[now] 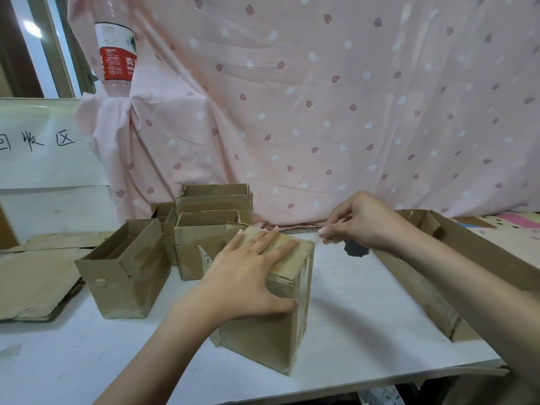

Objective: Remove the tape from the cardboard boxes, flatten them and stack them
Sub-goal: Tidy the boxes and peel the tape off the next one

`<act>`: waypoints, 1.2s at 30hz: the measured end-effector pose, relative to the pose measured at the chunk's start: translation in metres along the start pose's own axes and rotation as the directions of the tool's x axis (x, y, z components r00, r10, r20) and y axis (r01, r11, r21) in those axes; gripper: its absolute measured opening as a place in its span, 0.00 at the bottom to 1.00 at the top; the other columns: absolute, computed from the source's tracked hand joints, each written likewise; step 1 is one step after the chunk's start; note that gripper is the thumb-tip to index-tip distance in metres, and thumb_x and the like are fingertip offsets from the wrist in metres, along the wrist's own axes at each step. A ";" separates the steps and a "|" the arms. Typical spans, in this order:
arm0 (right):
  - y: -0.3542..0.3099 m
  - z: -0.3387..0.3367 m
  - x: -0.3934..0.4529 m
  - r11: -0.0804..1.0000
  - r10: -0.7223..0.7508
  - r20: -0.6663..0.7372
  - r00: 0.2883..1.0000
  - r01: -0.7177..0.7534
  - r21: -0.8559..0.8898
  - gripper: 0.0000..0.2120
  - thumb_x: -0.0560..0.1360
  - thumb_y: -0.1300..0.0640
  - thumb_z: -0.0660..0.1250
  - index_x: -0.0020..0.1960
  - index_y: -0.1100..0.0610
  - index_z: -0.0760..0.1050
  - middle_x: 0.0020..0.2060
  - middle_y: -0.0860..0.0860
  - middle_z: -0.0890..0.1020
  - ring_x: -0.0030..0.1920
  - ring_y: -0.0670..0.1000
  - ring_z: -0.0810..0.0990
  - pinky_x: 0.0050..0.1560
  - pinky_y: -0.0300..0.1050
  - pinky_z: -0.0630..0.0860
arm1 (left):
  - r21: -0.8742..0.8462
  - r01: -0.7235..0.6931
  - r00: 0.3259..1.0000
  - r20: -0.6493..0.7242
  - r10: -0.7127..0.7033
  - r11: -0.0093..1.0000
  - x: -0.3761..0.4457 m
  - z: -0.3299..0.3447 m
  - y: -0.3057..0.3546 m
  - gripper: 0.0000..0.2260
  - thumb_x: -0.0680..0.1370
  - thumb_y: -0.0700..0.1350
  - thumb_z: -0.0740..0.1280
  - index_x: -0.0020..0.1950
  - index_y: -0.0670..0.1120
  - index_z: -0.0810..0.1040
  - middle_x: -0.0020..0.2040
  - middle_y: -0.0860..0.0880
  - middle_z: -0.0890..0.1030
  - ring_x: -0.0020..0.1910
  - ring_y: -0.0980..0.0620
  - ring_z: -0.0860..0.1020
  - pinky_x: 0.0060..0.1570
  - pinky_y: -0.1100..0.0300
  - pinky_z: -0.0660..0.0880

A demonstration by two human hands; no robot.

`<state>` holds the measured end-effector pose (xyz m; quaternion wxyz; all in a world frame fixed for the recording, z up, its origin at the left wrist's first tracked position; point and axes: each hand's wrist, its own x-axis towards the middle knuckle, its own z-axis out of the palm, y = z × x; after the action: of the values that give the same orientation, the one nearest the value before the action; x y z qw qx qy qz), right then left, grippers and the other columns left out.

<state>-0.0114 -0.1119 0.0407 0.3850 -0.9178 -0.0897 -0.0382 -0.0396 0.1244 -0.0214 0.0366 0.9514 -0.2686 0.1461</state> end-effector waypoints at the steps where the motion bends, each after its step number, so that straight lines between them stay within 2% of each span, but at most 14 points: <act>1: -0.001 0.002 0.001 1.000 -0.009 -0.024 1.000 0.008 -0.029 0.08 0.70 0.51 0.79 0.34 0.52 0.85 0.33 0.49 0.86 0.32 0.58 0.77 0.35 0.50 0.71 | 0.001 -0.002 1.000 -0.003 0.002 1.000 0.001 0.000 0.000 0.44 0.69 0.74 0.63 0.79 0.65 0.45 0.82 0.54 0.45 0.80 0.57 0.45 0.78 0.50 0.40; 4: -0.006 0.007 0.002 0.984 -0.031 -0.063 0.998 0.019 -0.179 0.09 0.69 0.47 0.79 0.32 0.45 0.83 0.39 0.48 0.84 0.26 0.49 0.74 0.35 0.45 0.76 | 0.005 -0.001 1.000 -0.002 0.001 1.000 0.001 0.001 -0.001 0.44 0.69 0.74 0.62 0.79 0.65 0.45 0.82 0.54 0.45 0.80 0.57 0.45 0.78 0.50 0.40; 6: -0.008 0.008 0.004 0.974 -0.029 -0.099 0.995 0.006 -0.227 0.08 0.69 0.48 0.79 0.33 0.44 0.83 0.39 0.49 0.84 0.26 0.50 0.76 0.34 0.54 0.82 | 0.002 0.001 1.000 -0.006 -0.001 1.000 -0.001 0.001 -0.002 0.44 0.69 0.74 0.62 0.79 0.65 0.45 0.82 0.55 0.45 0.80 0.57 0.45 0.78 0.50 0.40; 8: -0.007 0.007 0.006 0.988 -0.031 -0.077 0.997 0.019 -0.155 0.06 0.70 0.52 0.78 0.40 0.45 0.82 0.36 0.49 0.84 0.28 0.52 0.77 0.30 0.57 0.81 | 0.000 0.003 1.000 -0.007 -0.003 1.000 -0.002 0.001 -0.003 0.44 0.69 0.74 0.62 0.79 0.65 0.45 0.82 0.55 0.45 0.80 0.57 0.45 0.78 0.50 0.40; 10: -0.007 0.007 0.004 0.994 -0.046 -0.047 0.998 0.041 -0.104 0.12 0.72 0.56 0.77 0.48 0.42 0.78 0.35 0.48 0.83 0.29 0.50 0.78 0.26 0.46 0.75 | 0.001 0.002 1.000 -0.005 -0.002 1.000 -0.002 0.002 -0.003 0.44 0.68 0.74 0.62 0.79 0.66 0.44 0.82 0.55 0.45 0.80 0.57 0.45 0.78 0.49 0.40; 12: -0.010 0.010 0.002 0.995 -0.067 -0.026 0.997 0.065 -0.081 0.11 0.76 0.58 0.73 0.53 0.44 0.79 0.35 0.45 0.80 0.28 0.47 0.76 0.23 0.37 0.69 | 0.004 0.000 1.000 -0.004 0.000 1.000 0.000 0.002 -0.002 0.45 0.68 0.74 0.61 0.79 0.65 0.44 0.82 0.55 0.45 0.80 0.57 0.45 0.78 0.49 0.41; 15: -0.017 0.013 0.000 0.996 -0.071 0.006 0.997 0.071 -0.060 0.04 0.78 0.59 0.71 0.49 0.57 0.84 0.36 0.50 0.79 0.20 0.41 0.71 0.18 0.28 0.61 | 0.011 -0.004 1.000 0.000 0.004 1.000 0.001 0.003 -0.002 0.46 0.68 0.74 0.61 0.80 0.62 0.44 0.82 0.54 0.44 0.80 0.57 0.44 0.78 0.48 0.41; 17: -0.023 0.015 -0.001 0.990 -0.073 0.034 0.997 0.077 -0.120 0.05 0.77 0.57 0.73 0.46 0.58 0.85 0.34 0.51 0.78 0.18 0.40 0.69 0.18 0.29 0.60 | 0.016 -0.001 1.000 0.002 0.001 1.000 0.001 0.003 -0.002 0.47 0.68 0.75 0.61 0.80 0.60 0.43 0.82 0.55 0.44 0.80 0.58 0.44 0.78 0.49 0.41; 21: -0.040 0.020 0.001 0.901 -0.090 0.096 0.991 0.122 -0.417 0.06 0.71 0.53 0.77 0.46 0.53 0.84 0.33 0.45 0.73 0.30 0.41 0.70 0.17 0.31 0.61 | 0.021 0.004 1.000 0.012 -0.005 1.000 0.000 0.003 -0.001 0.49 0.68 0.75 0.60 0.81 0.57 0.42 0.82 0.54 0.43 0.79 0.58 0.43 0.78 0.49 0.40; 25: -0.048 0.021 0.003 0.823 -0.062 0.094 0.994 0.105 -0.558 0.03 0.74 0.58 0.74 0.48 0.54 0.85 0.33 0.49 0.74 0.26 0.46 0.69 0.13 0.32 0.60 | 0.019 0.005 1.000 0.008 -0.005 1.000 0.000 0.003 0.000 0.49 0.69 0.74 0.61 0.81 0.56 0.43 0.82 0.54 0.43 0.79 0.58 0.43 0.78 0.49 0.41; 28: -0.046 0.026 0.006 0.744 -0.113 0.064 0.992 0.127 -0.656 0.05 0.73 0.60 0.70 0.45 0.53 0.84 0.37 0.52 0.78 0.31 0.52 0.76 0.26 0.39 0.70 | 0.016 0.000 1.000 0.006 0.000 1.000 0.000 0.004 0.000 0.49 0.69 0.74 0.62 0.81 0.56 0.43 0.82 0.54 0.43 0.80 0.58 0.43 0.78 0.49 0.40; 31: -0.040 0.034 0.010 0.717 -0.166 0.027 0.986 0.139 -0.683 0.09 0.71 0.63 0.66 0.44 0.55 0.84 0.44 0.55 0.81 0.46 0.59 0.80 0.38 0.44 0.75 | 0.012 0.001 1.000 0.001 -0.001 1.000 0.000 0.004 -0.001 0.48 0.69 0.74 0.62 0.81 0.57 0.43 0.82 0.54 0.43 0.80 0.58 0.43 0.78 0.49 0.41; 34: -0.038 0.036 0.010 0.786 -0.104 0.009 0.995 0.088 -0.612 0.09 0.73 0.63 0.64 0.46 0.59 0.84 0.45 0.57 0.82 0.48 0.59 0.81 0.32 0.40 0.69 | 0.011 0.004 1.000 0.002 -0.004 1.000 -0.001 0.004 -0.002 0.49 0.69 0.74 0.62 0.81 0.56 0.42 0.82 0.55 0.43 0.79 0.58 0.43 0.78 0.49 0.41; 36: -0.037 0.038 0.013 0.815 -0.088 0.010 0.996 0.078 -0.574 0.09 0.73 0.64 0.63 0.44 0.65 0.82 0.45 0.61 0.83 0.48 0.62 0.81 0.32 0.43 0.69 | 0.010 0.002 1.000 0.002 -0.002 1.000 -0.001 0.004 -0.002 0.49 0.69 0.74 0.62 0.81 0.56 0.42 0.82 0.54 0.43 0.79 0.58 0.43 0.78 0.49 0.41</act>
<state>-0.0061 -0.0581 0.0415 0.0894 -0.9859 -0.1107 -0.0877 -0.0383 0.1255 -0.0257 0.0319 0.9519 -0.2671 0.1466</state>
